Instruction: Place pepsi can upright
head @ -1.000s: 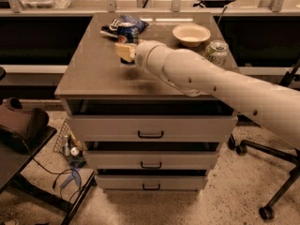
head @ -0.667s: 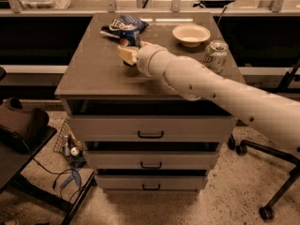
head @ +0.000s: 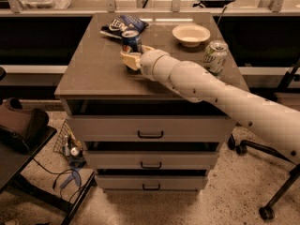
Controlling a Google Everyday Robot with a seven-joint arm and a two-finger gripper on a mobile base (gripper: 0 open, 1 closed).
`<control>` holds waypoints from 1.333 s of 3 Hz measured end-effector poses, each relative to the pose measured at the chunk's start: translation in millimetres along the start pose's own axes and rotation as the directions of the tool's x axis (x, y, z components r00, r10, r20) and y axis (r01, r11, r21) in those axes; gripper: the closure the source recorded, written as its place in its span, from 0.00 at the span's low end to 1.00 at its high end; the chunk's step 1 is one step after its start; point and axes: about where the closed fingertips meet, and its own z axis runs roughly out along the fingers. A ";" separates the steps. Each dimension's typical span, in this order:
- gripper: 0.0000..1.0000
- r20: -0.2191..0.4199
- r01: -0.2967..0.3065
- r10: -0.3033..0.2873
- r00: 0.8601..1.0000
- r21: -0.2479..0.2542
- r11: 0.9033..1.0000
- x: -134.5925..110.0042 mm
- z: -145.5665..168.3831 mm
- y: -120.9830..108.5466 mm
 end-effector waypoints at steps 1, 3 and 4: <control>0.53 0.003 -0.002 0.002 1.000 0.001 1.000 -1.3 1.0 1.6; 0.01 0.003 -0.002 0.002 1.000 -0.005 1.000 -1.7 3.4 5.5; 0.00 0.003 -0.002 0.002 1.000 -0.006 1.000 -1.7 3.7 6.0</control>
Offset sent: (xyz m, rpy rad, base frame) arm -0.0001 0.0018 0.0011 0.0032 -0.0009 -0.0011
